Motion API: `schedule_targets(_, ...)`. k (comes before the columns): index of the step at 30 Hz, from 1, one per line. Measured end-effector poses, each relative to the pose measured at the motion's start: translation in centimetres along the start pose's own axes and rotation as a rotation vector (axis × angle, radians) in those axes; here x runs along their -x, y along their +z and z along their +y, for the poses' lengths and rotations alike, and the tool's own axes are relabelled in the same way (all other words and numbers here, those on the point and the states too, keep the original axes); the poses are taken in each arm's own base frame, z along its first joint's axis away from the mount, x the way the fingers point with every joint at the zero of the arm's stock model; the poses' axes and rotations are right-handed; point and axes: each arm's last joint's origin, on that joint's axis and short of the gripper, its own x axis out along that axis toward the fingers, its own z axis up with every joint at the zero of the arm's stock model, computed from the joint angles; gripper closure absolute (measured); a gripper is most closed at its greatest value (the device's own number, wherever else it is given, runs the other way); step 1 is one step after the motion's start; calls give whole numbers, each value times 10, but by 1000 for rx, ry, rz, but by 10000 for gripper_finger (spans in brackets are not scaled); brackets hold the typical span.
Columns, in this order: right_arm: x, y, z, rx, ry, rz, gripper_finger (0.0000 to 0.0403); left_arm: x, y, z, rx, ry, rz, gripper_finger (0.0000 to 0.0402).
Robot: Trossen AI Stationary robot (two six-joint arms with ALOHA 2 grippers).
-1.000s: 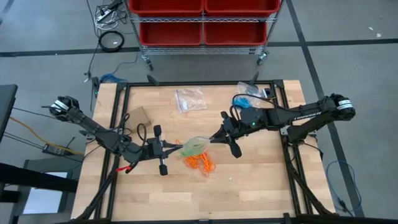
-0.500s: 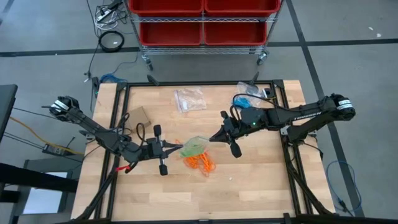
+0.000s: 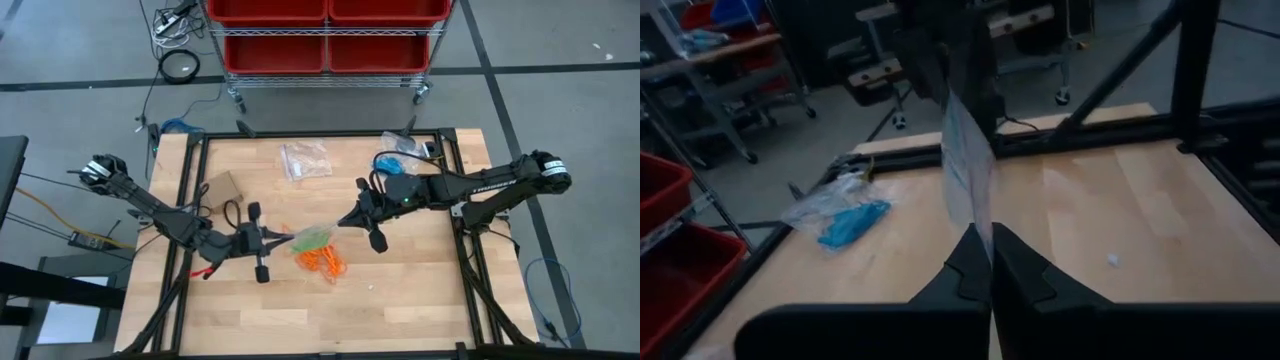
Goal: Sort rubber bands
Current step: Close the transparent zip bag
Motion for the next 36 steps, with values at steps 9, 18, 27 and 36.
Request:
schedule_targets(9, 0, 0, -1, -1, -50, -3, 403, 1, 4, -1, 9, -24, 18, 399)
schedule_targets(18, 0, 0, -1, -22, -18, 0, 403, 1, 0, -2, 39, -23, 53, 379)
schedule_targets(27, 0, -2, 0, -45, 2, 19, 403, 1, 0, -2, 36, -25, 55, 257)
schedule_targets(36, 0, -4, 0, -52, 9, 41, 403, -4, 8, 5, 104, 13, -19, 147)
